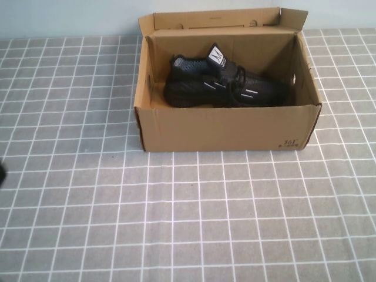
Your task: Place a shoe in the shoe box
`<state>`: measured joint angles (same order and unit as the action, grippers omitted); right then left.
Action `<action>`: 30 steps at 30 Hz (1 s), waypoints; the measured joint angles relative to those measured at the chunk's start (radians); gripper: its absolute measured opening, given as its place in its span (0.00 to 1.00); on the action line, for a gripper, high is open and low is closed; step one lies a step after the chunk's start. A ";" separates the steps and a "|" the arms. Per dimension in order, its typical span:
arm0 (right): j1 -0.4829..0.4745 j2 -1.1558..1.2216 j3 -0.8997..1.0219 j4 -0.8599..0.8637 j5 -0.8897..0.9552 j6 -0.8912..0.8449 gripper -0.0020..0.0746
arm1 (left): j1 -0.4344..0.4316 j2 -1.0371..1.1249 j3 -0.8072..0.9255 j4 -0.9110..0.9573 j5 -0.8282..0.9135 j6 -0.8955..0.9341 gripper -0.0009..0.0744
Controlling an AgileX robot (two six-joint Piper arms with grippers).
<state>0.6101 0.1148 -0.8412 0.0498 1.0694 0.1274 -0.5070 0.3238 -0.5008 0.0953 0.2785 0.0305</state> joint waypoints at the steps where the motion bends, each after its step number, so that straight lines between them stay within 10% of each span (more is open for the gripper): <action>1: 0.000 -0.027 0.033 0.012 -0.049 -0.003 0.01 | 0.000 -0.054 0.050 0.000 -0.013 0.000 0.01; 16: 0.000 -0.115 0.484 0.144 -0.628 -0.022 0.01 | 0.000 -0.312 0.519 0.004 -0.046 0.000 0.01; 30: 0.000 -0.115 0.566 0.149 -0.649 -0.022 0.01 | 0.000 -0.312 0.527 0.008 -0.005 0.000 0.01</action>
<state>0.6101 0.0000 -0.2756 0.1984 0.4208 0.1051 -0.5070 0.0122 0.0257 0.1032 0.2737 0.0305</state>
